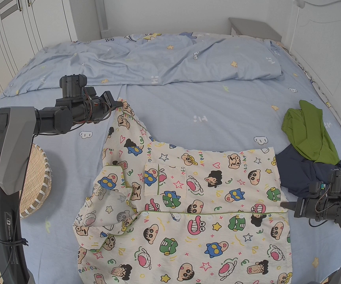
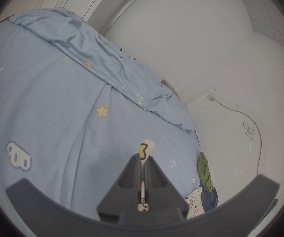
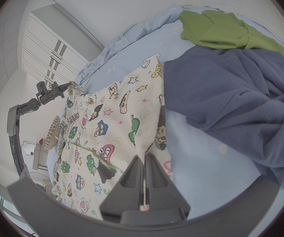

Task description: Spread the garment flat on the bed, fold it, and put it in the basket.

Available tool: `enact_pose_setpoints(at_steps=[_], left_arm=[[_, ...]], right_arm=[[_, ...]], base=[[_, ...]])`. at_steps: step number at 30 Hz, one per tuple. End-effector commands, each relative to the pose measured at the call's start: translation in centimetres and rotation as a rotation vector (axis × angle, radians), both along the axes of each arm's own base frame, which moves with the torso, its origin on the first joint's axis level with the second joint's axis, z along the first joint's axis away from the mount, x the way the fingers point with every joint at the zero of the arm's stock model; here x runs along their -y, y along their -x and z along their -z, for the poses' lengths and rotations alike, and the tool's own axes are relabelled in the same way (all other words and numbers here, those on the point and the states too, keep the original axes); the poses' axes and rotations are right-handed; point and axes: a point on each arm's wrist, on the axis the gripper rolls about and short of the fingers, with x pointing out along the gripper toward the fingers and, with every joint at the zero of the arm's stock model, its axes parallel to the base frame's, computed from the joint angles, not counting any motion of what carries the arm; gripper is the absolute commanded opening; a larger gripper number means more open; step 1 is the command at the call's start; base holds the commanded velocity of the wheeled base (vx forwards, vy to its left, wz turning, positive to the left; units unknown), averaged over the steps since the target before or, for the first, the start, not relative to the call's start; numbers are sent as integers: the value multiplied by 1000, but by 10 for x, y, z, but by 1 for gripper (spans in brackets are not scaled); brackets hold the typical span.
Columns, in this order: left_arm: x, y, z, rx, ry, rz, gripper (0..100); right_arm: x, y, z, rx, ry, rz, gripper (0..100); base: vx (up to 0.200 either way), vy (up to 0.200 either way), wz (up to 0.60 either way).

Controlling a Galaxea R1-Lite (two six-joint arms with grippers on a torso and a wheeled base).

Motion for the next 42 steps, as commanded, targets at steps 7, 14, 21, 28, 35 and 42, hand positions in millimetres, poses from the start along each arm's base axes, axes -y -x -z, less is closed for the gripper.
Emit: enact_pose_setpoints(at_steps=[7, 14, 21, 28, 35, 42], left_arm=[[-2, -1, 1, -1, 0, -3, 0], [-2, -1, 1, -1, 0, -3, 0], [-2, -1, 1, -1, 0, -3, 0], [-4, -1, 0, 2, 1, -6, 0], [-3, -2, 1, 0, 1, -5, 0], [-3, -3, 2, 0, 1, -3, 0]], right_arm=[[10, 5, 12, -36, 2, 42, 0], [6, 8, 13, -34, 8, 21, 0], [8, 7, 12, -26, 7, 30, 100], [12, 7, -1, 57, 14, 49, 100], [12, -3, -26, 185, 26, 49, 100], [1, -59, -56, 280, 37, 8, 100]], base=[[0, 0, 0], [0, 0, 0], [0, 0, 0], [0, 0, 0], [0, 0, 0], [0, 0, 0]])
